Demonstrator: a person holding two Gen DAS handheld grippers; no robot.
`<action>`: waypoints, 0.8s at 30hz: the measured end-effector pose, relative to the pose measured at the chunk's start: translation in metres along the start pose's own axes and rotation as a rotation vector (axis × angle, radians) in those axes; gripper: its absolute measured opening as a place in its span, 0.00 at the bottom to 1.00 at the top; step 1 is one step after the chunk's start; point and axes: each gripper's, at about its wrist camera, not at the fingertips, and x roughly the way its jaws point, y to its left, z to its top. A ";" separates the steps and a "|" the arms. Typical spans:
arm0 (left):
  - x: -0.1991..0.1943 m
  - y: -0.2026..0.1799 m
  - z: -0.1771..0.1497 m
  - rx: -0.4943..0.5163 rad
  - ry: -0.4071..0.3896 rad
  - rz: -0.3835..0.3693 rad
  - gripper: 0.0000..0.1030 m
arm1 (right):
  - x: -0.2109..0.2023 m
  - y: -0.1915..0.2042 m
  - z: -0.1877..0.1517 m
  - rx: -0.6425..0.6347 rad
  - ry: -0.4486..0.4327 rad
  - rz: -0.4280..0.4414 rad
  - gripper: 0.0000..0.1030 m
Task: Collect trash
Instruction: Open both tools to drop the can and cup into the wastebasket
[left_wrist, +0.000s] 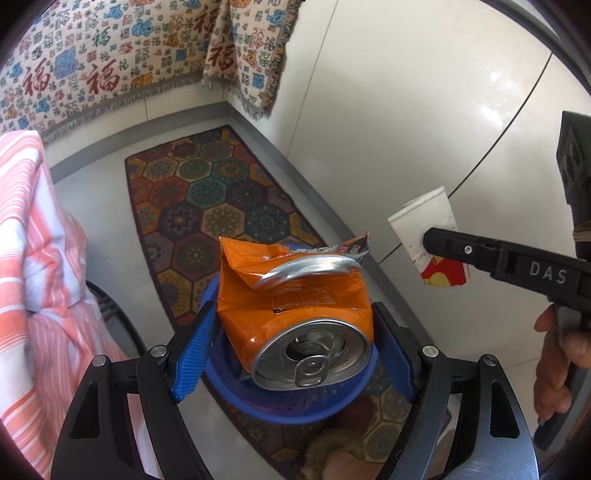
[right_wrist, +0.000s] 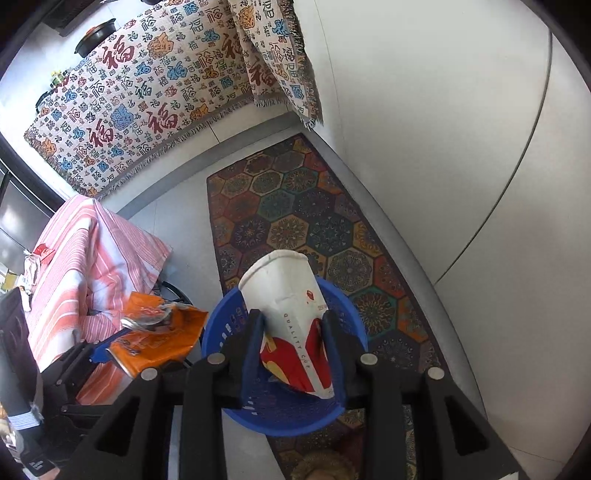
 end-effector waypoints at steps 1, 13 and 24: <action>0.002 0.000 0.000 0.002 0.002 0.001 0.79 | 0.001 0.000 0.000 0.003 0.001 0.001 0.33; 0.029 -0.003 0.000 0.016 0.040 -0.024 0.94 | 0.007 0.003 0.005 0.016 -0.011 0.015 0.51; -0.022 0.009 -0.014 -0.012 -0.006 -0.049 0.94 | -0.021 0.011 0.017 0.041 -0.153 -0.011 0.51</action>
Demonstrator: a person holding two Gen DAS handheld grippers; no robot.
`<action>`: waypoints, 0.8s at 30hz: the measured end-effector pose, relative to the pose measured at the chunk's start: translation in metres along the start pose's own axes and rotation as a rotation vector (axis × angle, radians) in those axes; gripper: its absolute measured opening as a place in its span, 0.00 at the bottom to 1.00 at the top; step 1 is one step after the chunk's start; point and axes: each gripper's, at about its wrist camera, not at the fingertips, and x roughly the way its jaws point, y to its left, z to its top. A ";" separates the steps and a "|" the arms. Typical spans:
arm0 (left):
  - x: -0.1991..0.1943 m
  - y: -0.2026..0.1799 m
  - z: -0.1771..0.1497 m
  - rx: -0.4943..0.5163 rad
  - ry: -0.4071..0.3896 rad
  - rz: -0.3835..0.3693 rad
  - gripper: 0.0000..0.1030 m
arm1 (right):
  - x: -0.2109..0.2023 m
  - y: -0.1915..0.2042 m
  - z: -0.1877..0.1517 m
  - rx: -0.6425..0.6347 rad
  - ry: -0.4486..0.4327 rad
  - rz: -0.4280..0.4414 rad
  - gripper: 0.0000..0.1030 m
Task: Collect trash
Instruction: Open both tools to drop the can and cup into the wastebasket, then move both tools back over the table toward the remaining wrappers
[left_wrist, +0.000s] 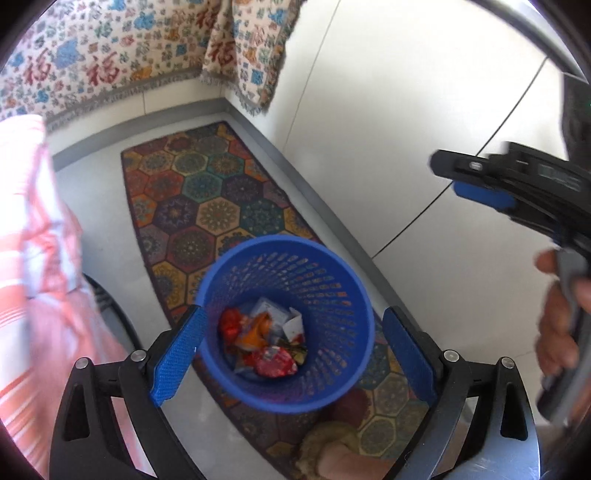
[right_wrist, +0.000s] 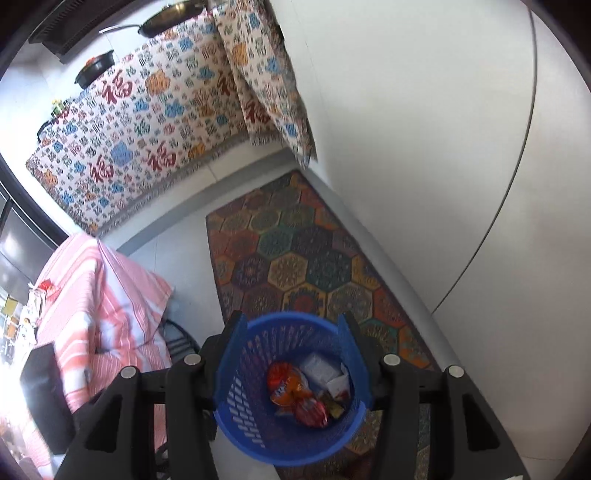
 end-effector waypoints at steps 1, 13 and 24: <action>-0.016 0.002 -0.003 0.005 -0.016 0.003 0.94 | -0.003 0.003 0.002 -0.006 -0.015 -0.004 0.51; -0.154 0.092 -0.065 -0.062 -0.126 0.174 0.95 | -0.027 0.099 0.003 -0.186 -0.145 0.042 0.54; -0.219 0.242 -0.121 -0.322 -0.161 0.423 0.95 | -0.033 0.275 -0.077 -0.500 -0.108 0.314 0.54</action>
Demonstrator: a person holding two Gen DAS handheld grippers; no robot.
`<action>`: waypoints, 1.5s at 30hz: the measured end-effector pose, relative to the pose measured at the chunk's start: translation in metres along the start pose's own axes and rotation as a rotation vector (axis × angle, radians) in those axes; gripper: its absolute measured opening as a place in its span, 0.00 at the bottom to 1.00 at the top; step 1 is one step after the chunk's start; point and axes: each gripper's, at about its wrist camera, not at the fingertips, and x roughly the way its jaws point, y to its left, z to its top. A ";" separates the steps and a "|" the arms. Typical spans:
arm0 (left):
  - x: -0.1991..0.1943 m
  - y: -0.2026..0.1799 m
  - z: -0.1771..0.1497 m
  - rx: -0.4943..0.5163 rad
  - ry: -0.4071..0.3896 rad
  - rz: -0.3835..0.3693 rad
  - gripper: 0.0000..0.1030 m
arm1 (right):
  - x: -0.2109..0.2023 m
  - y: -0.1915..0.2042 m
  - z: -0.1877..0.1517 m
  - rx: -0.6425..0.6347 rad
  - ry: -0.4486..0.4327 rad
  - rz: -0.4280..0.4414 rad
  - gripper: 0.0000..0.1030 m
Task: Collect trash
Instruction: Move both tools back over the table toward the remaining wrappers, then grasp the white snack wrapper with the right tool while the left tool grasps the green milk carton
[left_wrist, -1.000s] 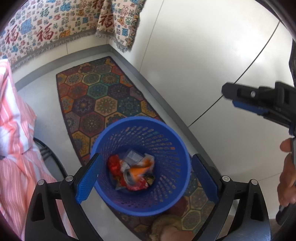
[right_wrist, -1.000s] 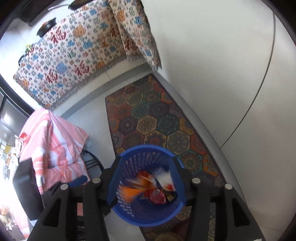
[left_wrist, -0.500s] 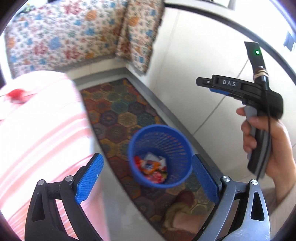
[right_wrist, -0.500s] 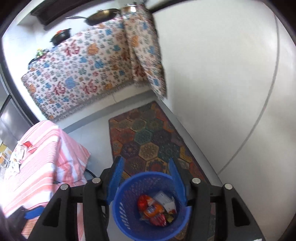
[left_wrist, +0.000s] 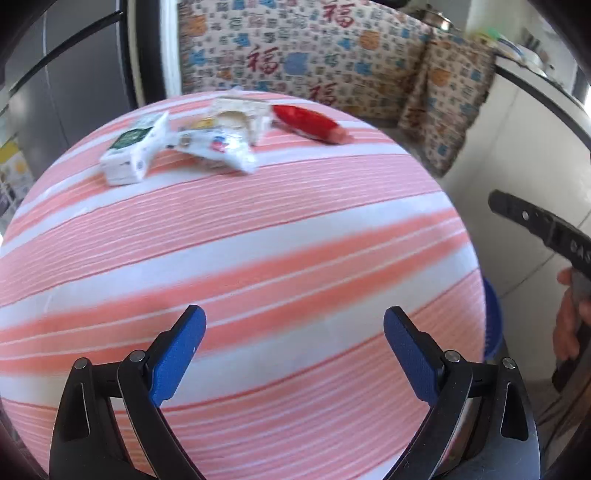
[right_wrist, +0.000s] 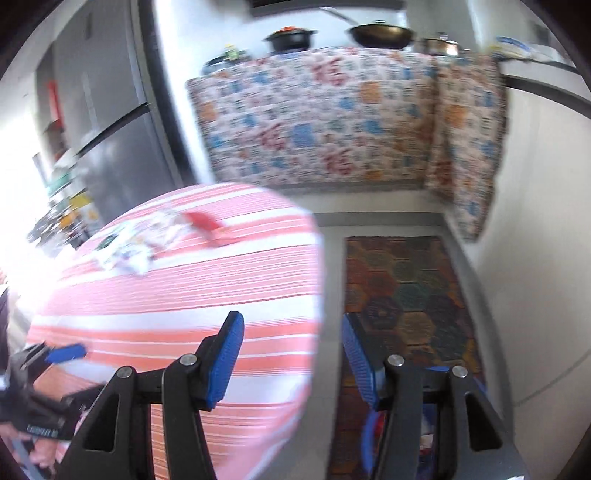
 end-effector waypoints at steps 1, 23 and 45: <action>0.002 0.012 0.001 -0.018 0.002 0.015 0.95 | 0.005 0.016 -0.003 -0.024 0.012 0.029 0.54; 0.042 0.119 0.030 -0.058 -0.001 0.171 1.00 | 0.075 0.133 -0.032 -0.308 0.159 0.087 0.73; 0.037 0.142 0.030 -0.046 -0.002 0.159 1.00 | 0.157 0.248 0.057 -0.521 0.123 0.086 0.44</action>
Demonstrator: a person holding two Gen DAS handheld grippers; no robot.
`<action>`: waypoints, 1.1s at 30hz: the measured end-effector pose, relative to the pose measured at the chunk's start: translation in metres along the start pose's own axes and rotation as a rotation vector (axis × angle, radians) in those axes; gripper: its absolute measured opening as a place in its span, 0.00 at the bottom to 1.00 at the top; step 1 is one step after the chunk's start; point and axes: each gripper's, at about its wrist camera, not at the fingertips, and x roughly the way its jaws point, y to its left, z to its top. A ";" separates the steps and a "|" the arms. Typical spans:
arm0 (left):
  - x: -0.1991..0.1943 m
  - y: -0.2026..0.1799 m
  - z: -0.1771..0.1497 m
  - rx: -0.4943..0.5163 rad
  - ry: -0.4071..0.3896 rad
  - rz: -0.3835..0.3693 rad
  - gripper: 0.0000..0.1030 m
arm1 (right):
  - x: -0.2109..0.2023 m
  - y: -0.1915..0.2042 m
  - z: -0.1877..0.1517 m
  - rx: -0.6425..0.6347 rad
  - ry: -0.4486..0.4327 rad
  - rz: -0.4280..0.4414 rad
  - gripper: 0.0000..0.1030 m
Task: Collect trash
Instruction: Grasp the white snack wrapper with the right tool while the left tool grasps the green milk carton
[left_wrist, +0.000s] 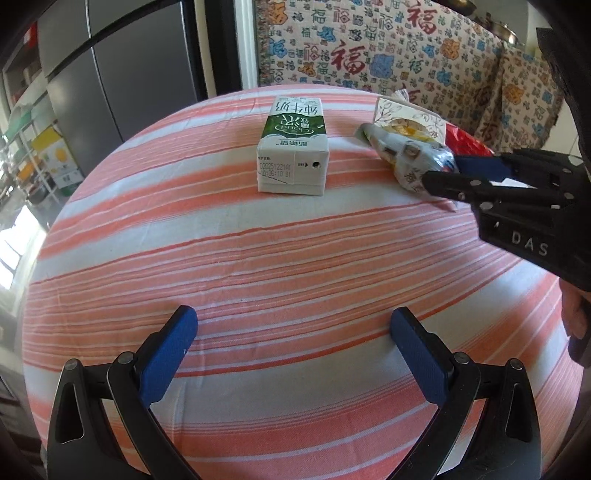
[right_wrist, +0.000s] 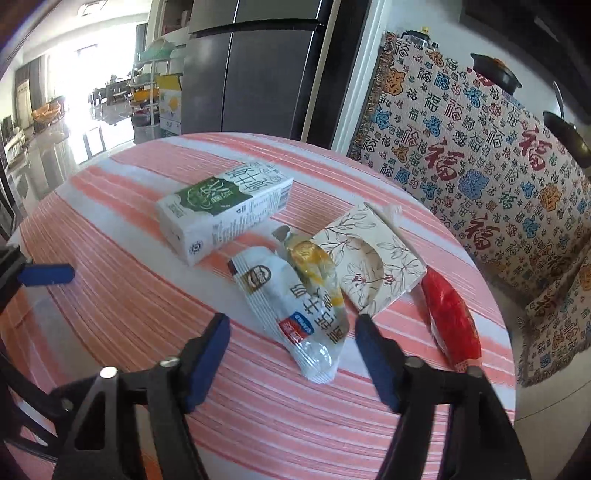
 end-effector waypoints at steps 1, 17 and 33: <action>0.000 0.000 0.000 0.000 0.000 0.000 1.00 | 0.000 -0.003 -0.001 0.021 0.011 -0.008 0.29; 0.000 0.000 0.001 -0.014 -0.004 0.003 1.00 | -0.094 0.009 -0.123 0.174 -0.026 -0.027 0.66; 0.046 0.002 0.090 -0.080 0.010 -0.002 0.90 | -0.085 0.010 -0.141 0.248 -0.006 -0.003 0.70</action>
